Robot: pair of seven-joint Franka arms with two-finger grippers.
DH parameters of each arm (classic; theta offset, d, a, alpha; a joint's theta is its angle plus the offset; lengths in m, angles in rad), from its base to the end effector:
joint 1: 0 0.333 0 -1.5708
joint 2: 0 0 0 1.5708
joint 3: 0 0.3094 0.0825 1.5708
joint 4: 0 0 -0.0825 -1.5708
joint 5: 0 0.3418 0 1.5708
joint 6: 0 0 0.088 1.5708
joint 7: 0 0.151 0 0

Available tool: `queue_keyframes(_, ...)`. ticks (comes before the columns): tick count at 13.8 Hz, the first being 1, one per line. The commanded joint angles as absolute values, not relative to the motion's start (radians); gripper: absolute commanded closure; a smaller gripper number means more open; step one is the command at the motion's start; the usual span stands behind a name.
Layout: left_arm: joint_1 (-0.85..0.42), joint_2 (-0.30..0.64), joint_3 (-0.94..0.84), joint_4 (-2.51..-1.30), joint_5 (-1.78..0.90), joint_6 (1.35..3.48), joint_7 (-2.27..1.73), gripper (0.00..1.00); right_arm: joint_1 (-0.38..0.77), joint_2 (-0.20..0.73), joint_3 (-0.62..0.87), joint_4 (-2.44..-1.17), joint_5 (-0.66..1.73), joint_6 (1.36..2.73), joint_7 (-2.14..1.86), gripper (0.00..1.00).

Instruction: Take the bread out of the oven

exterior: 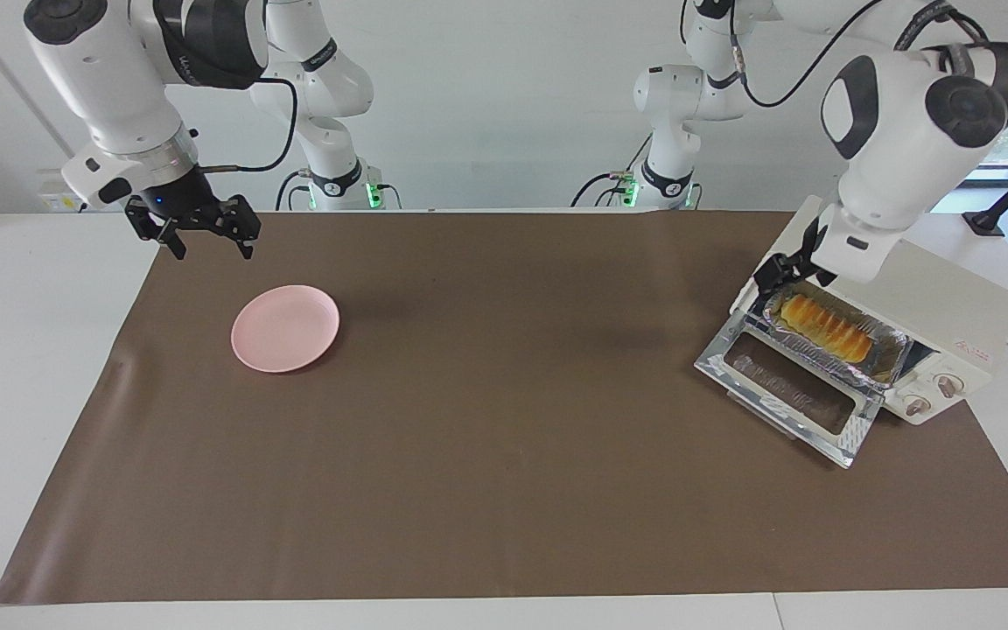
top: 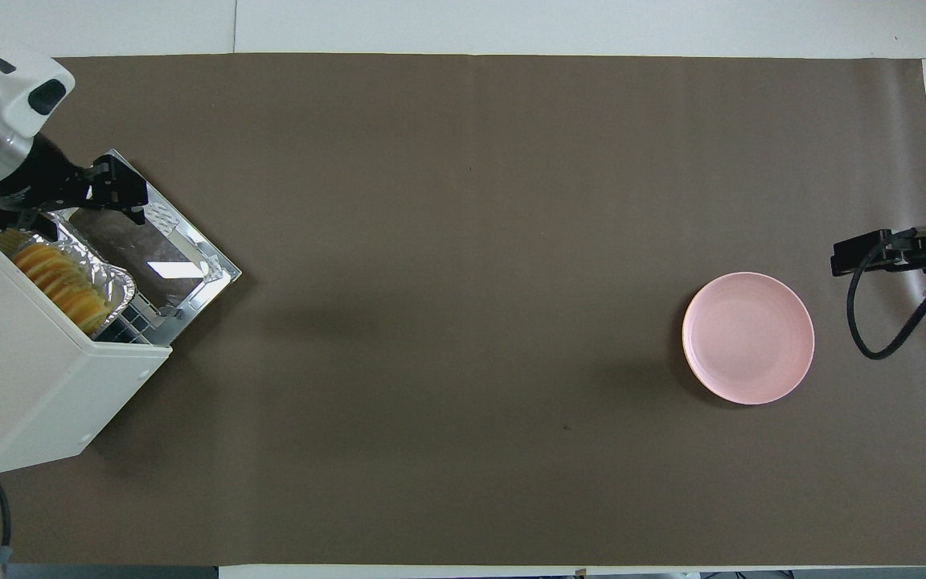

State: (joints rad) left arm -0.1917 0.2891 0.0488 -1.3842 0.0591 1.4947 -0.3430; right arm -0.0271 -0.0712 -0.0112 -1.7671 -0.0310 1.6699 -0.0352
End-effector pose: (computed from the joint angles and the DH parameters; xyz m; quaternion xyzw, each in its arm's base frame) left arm 0.5705 -0.0761 0.4895 -0.9905 -0.0987 0.0775 0.0569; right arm 0.4932 -0.0234 0.5335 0.9998 0.0002 -0.0135 0.0145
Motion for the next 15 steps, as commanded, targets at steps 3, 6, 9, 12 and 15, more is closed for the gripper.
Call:
queue_keyframes(3,-0.196,0.391,0.066,-1.357,0.202,1.558,-0.564,0.00,-0.037,-0.087,-0.006,-1.778,-0.040,1.657,-0.031,0.00)
queue_keyframes(6,-0.193,0.374,0.080,-1.472,0.222,1.656,-0.750,0.00,-0.034,-0.089,-0.006,-1.779,-0.040,1.635,-0.029,0.00)
queue_keyframes(9,-0.193,0.327,0.107,-1.618,0.250,1.768,-0.784,0.00,-0.034,-0.089,-0.006,-1.779,-0.040,1.634,-0.031,0.00)
queue_keyframes(12,-0.193,0.314,0.117,-1.678,0.305,1.802,-0.813,0.00,-0.031,-0.100,-0.005,-1.793,-0.040,1.637,-0.025,0.00)
queue_keyframes(15,-0.192,0.302,0.129,-1.730,0.311,1.860,-0.830,0.00,-0.029,-0.104,-0.006,-1.805,-0.040,1.640,-0.023,0.00)
